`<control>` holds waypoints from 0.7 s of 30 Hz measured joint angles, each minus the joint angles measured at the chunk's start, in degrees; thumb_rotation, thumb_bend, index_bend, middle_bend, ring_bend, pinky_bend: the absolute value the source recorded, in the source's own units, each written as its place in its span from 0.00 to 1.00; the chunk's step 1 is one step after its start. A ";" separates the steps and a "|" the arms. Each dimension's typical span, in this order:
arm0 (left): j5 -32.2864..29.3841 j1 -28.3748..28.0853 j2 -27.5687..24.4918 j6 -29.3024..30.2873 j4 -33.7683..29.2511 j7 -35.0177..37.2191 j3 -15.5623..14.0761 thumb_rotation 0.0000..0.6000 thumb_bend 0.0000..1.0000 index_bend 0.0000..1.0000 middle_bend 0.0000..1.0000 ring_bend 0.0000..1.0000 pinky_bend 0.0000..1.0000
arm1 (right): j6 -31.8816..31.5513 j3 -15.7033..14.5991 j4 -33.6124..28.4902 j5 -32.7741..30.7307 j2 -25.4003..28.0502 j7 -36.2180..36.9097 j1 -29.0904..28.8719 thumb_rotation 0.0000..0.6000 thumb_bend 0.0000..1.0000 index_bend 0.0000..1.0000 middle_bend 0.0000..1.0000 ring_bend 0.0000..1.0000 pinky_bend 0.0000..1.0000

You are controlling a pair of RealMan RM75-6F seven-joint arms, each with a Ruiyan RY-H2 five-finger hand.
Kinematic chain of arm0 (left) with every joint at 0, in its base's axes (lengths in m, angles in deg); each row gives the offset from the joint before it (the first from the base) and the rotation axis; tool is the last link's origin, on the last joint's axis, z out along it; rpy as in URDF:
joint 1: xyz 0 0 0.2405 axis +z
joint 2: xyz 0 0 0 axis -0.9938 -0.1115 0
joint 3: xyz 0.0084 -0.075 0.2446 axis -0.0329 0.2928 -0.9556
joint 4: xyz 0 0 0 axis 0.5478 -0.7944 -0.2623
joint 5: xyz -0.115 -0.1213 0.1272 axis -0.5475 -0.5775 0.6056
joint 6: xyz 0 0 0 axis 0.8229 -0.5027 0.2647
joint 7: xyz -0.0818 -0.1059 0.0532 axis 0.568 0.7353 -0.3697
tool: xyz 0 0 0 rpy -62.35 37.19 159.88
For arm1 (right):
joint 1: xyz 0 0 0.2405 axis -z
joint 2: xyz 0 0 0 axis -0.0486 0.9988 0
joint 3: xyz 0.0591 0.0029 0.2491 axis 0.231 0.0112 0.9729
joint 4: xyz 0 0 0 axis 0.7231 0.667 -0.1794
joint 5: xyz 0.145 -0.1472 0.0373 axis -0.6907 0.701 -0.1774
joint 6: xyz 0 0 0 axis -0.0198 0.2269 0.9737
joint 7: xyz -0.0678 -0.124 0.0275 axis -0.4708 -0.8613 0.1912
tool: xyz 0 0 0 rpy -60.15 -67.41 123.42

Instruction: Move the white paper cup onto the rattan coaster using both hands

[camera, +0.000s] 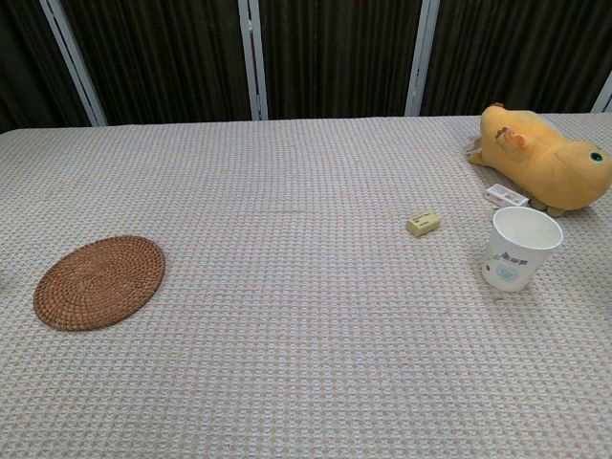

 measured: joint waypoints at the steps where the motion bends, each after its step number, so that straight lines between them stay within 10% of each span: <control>1: -0.62 -0.18 0.17 -0.37 0.02 -0.33 0.21 1.00 0.00 0.00 0.00 0.00 0.00 | 1.45 0.21 -0.14 -0.25 -0.03 0.02 -0.89 1.00 0.00 0.00 0.00 0.00 0.00; 21: -8.17 -1.75 3.06 -3.37 1.63 -5.98 2.36 1.00 0.00 0.00 0.00 0.00 0.00 | 25.43 7.14 -0.05 -17.99 -9.92 -8.73 -18.74 1.00 0.02 0.08 0.16 0.12 0.21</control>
